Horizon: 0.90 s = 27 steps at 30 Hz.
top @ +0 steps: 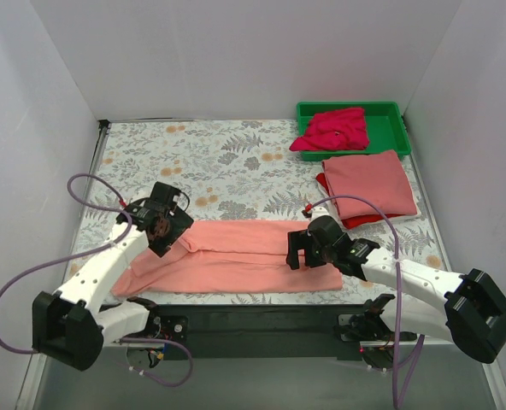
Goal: Fold and stack the t-shirts
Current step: Fold the tshirt
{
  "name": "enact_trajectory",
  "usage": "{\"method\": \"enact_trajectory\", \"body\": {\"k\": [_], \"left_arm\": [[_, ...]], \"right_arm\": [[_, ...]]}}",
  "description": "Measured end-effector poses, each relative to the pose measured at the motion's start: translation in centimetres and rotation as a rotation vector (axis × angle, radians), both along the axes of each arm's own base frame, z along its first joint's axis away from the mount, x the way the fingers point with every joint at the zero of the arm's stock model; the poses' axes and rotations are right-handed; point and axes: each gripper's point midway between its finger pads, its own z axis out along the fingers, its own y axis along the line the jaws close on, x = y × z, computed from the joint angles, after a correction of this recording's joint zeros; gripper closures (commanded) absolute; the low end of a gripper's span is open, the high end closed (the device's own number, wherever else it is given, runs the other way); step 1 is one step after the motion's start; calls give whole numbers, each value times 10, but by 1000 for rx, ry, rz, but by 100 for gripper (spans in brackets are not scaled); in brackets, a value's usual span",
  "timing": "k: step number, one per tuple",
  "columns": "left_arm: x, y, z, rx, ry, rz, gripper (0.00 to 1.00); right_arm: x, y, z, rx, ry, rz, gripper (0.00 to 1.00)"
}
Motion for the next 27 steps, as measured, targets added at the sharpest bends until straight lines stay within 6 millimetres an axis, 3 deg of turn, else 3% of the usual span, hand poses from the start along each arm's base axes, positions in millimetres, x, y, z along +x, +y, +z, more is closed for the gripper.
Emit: {"method": "enact_trajectory", "body": {"k": [1,5,9,12,18,27], "left_arm": [[4,1,-1,17,14,13,34],[21,10,-19,130,143,84,34],[15,22,-47,241,290,140,38],[5,29,-57,285,355,165,58],[3,31,-60,298,364,191,100],[-15,31,-57,249,337,192,100]], "right_arm": [[0,0,0,0,0,0,2],[-1,-2,-2,-5,4,-2,2],[-4,-6,-8,-17,15,-8,2],[-5,-9,-8,-16,15,-14,2],[-5,-12,0,-4,-4,-22,2],[-7,-16,3,6,-23,-30,2]]}}
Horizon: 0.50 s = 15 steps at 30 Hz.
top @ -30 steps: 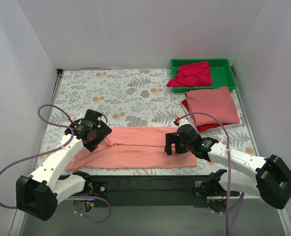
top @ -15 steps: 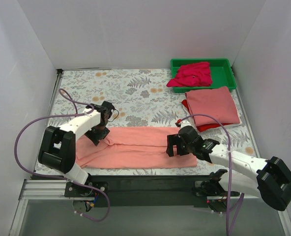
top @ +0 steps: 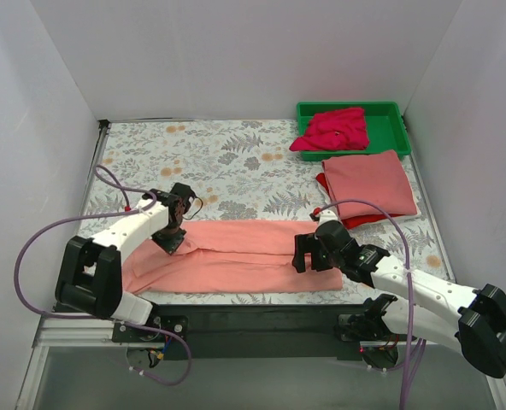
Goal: Fold and stack the t-shirts
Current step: Fold the tshirt
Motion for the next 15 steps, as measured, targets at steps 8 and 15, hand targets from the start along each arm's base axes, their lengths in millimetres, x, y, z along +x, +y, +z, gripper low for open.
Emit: {"method": "enact_trajectory", "body": {"k": [8,15], "left_arm": [[-17,-16,12,-87,-62,-44,100],[-44,-23,3,-77,12,-116,100]], "right_arm": [[-4,-5,-6,-14,18,-2,2],[-4,-5,-6,-14,18,-2,2]]}}
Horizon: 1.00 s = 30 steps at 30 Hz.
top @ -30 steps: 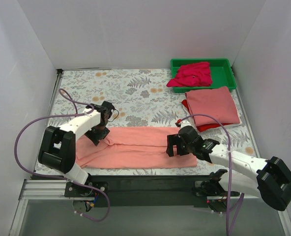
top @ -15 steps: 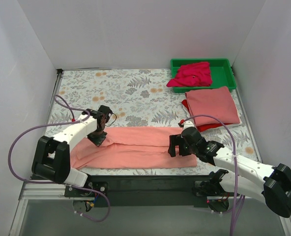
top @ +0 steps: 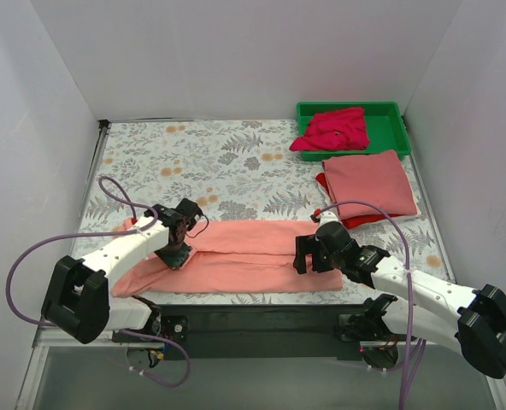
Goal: Fold and stack the t-shirts
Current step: Fold the tshirt
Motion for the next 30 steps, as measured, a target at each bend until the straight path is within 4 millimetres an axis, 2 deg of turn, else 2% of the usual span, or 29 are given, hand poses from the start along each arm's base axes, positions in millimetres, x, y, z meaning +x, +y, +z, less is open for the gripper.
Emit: {"method": "enact_trajectory", "body": {"k": [3,5,6,11,16,19,20,25,30], "left_arm": [[-12,-3,-6,0,31,-30,99],[-21,-5,-9,0,50,-54,92],[-25,-5,-9,0,60,-65,80],[-36,-12,-2,-24,57,-118,41],[-40,-19,6,-64,25,-144,38],[-39,-19,11,-62,22,-151,24],[-37,-20,13,-61,15,-151,12],[-18,-26,22,-65,-57,-149,8],[6,-24,11,-65,-79,-77,7]], "right_arm": [[0,0,0,0,0,0,2],[-1,0,-1,1,3,2,2],[-1,0,-1,0,5,3,2],[-5,-2,-6,-6,18,8,2],[-6,-2,-6,-4,20,11,2],[-5,-2,-6,-4,20,11,2],[-5,-2,-6,-5,19,12,2],[-4,-2,-4,-15,8,27,2],[16,7,23,-12,-58,31,2]]}}
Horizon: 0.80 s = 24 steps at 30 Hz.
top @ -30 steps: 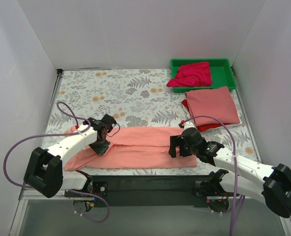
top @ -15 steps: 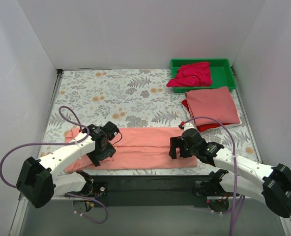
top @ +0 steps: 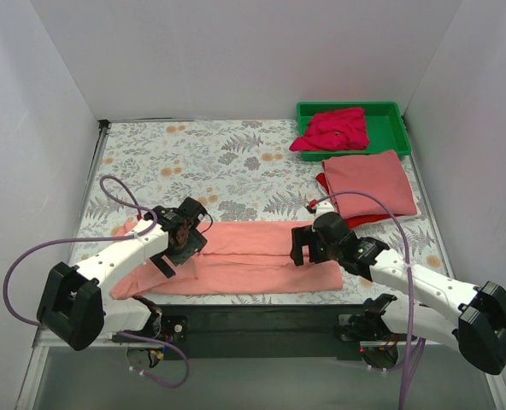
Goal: Fold and stack the t-shirts
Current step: Fold the tshirt
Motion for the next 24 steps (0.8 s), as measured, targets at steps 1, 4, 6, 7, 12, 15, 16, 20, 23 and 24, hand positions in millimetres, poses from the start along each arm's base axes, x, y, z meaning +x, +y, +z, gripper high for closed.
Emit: {"method": "enact_trajectory", "body": {"k": [1,4,6,7,12,15,16,20,23,24], "left_arm": [[6,2,-3,-20,-8,35,7],[21,15,-16,-66,-31,150,7],[25,26,-27,-89,-38,217,7],[26,29,-32,-101,-38,240,6],[37,30,-44,-168,-26,242,6],[40,27,-48,-185,28,221,6],[43,25,-49,-186,55,207,6],[70,12,-54,-198,169,152,6],[118,-8,-54,-234,188,93,6],[134,-15,-52,-243,190,73,6]], "right_arm": [[6,3,5,0,-9,-1,2],[21,9,9,-19,-7,-7,2],[28,10,1,-49,17,-10,2],[32,9,-5,-63,36,-14,2],[33,5,-35,-109,139,-11,2],[31,13,-34,-72,145,19,2],[30,15,-33,-57,144,28,2],[16,21,-30,27,140,80,2],[0,26,-27,89,154,132,2],[-7,28,-26,112,162,156,2]]}}
